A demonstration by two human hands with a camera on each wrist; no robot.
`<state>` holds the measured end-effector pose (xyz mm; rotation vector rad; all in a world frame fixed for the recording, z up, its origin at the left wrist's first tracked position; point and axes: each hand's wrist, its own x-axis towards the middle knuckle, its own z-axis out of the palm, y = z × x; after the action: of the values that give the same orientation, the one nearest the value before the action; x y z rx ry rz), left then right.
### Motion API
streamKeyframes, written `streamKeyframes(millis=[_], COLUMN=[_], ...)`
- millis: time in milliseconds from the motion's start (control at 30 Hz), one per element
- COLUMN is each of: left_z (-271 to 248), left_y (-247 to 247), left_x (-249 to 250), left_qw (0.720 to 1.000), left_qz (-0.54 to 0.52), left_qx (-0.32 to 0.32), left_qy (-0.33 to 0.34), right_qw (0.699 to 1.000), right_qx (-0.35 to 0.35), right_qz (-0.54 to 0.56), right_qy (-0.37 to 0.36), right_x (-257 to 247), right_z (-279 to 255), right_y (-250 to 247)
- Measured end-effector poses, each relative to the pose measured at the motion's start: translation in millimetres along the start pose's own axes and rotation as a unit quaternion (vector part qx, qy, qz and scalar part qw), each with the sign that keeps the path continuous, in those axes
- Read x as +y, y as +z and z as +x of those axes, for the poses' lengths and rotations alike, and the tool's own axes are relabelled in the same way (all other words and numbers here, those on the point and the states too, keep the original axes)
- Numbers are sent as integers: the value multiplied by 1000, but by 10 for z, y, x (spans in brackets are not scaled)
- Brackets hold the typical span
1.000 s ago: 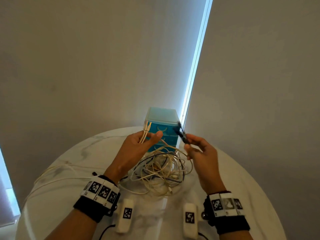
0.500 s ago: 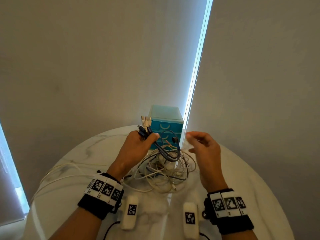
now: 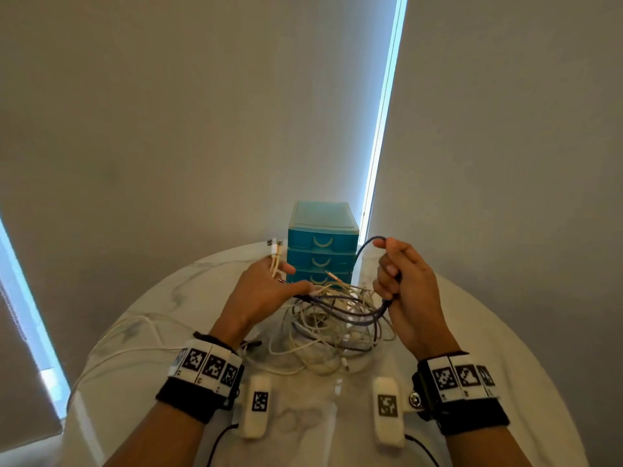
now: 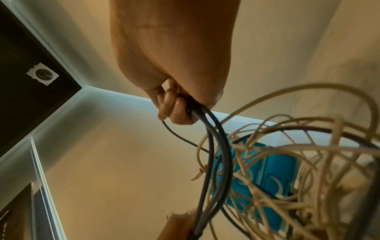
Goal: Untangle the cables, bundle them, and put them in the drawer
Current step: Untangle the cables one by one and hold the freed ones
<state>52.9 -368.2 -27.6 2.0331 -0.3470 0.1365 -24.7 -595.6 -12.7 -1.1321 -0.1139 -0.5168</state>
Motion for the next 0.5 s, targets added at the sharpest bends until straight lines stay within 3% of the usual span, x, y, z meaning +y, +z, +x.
streamKeyframes(millis=[67,233,333,400,500], left_z=[-6,-21,-36,-76,-109], left_y=[-12,-78,-78,-25,73], left_x=[12,58,119,155,141], left_qw=[999,991,989,991,984], left_qz=[6,-85,-108,-81,-47], left_qx=[28,100,50,-25,-125], left_qy=[-19,40,84,108,120], right_qw=[999,994,981,957,941], right_qx=[27,74,-10,-94,-156], right_qz=[5,-34,-177,-263,-291], right_qy=[-24,-71,-76,-80,-79], right_x=[-26,-177,-262,-283,-292], right_z=[-12,-53,-183,-285,-352], right_y=[21,-47,77,229,343])
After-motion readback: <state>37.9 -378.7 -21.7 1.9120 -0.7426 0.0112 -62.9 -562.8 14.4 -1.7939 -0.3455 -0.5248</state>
